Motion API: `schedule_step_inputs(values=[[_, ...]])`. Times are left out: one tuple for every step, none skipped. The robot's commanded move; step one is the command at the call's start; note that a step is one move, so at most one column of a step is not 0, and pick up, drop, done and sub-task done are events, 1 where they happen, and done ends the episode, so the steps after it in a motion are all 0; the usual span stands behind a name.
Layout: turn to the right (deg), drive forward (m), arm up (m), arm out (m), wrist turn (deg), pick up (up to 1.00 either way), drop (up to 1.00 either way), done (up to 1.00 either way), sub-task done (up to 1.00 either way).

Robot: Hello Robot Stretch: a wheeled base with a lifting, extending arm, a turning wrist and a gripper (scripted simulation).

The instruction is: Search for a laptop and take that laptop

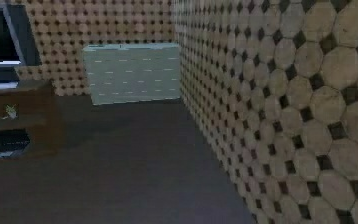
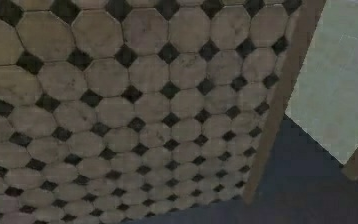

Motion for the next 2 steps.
schedule_step_inputs(values=[[0.0, 0.20, 0.00, 0.00, 0.0, 0.00, 0.00, 0.00, 0.00], [-45.0, 0.00, 0.00, 0.00, 0.0, 0.00, 0.00, 0.00, 0.00]])
